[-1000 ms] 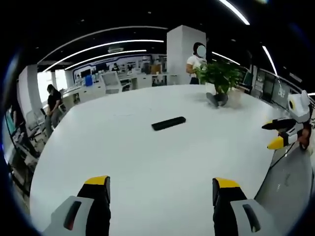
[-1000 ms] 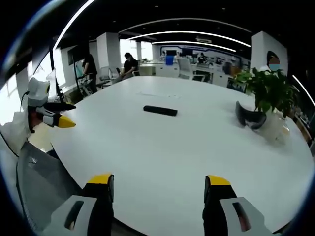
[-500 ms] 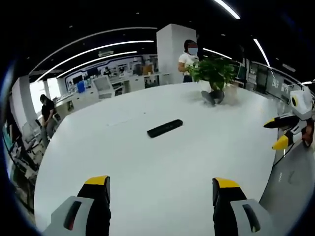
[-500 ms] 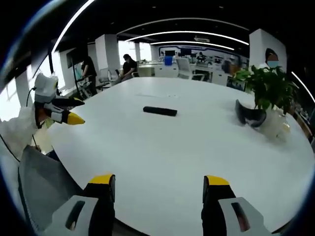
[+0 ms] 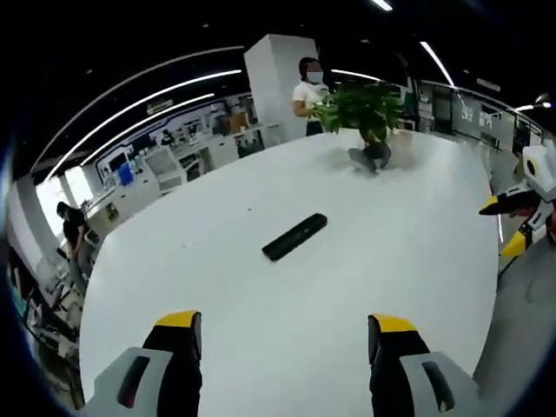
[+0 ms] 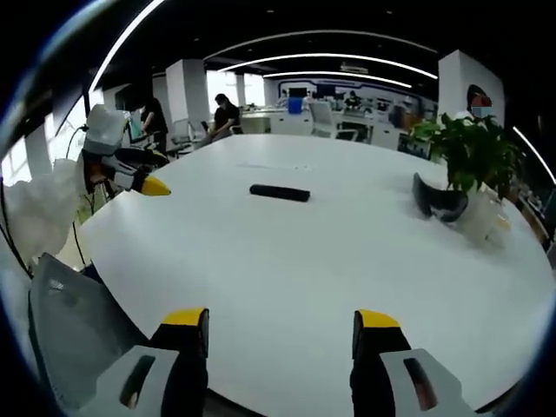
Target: Press the specified remote control buttons in sequence, fully releasing each button before pressing the next.
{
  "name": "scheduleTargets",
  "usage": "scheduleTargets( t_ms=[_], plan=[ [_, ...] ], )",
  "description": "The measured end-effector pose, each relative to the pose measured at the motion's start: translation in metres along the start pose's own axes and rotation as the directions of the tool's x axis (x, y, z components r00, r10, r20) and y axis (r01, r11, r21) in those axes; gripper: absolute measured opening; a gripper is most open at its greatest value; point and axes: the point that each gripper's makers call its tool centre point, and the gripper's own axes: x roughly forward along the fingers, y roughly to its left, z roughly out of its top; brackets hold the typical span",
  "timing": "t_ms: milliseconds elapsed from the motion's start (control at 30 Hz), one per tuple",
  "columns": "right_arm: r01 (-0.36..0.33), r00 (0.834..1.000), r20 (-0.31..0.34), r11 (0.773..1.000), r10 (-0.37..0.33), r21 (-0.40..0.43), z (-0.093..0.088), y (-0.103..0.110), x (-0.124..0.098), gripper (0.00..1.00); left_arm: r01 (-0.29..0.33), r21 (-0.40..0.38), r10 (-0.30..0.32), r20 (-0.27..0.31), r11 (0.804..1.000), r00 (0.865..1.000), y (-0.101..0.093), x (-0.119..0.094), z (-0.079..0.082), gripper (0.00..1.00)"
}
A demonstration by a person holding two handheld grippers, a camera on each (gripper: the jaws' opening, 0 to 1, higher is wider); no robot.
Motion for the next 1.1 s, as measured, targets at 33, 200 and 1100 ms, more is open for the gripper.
scheduleTargets(
  t_ms=[33, 200, 1100],
  plan=[
    [0.004, 1.0, 0.0, 1.0, -0.004, 0.002, 0.0, -0.001, 0.0, 0.65, 0.008, 0.009, -0.008, -0.003, 1.0, 1.0, 0.001, 0.004, 0.002, 0.79],
    [0.01, 1.0, -0.011, 1.0, -0.01, 0.013, -0.003, -0.003, 0.001, 0.64, 0.034, 0.053, -0.033, -0.023, 0.998, 0.999, 0.006, 0.023, 0.011, 0.76],
    [-0.035, 0.998, -0.058, 0.997, 0.04, 0.072, -0.01, -0.002, 0.004, 0.64, 0.201, 0.142, -0.19, -0.091, 0.969, 0.978, 0.02, 0.115, 0.024, 0.63]
  ],
)
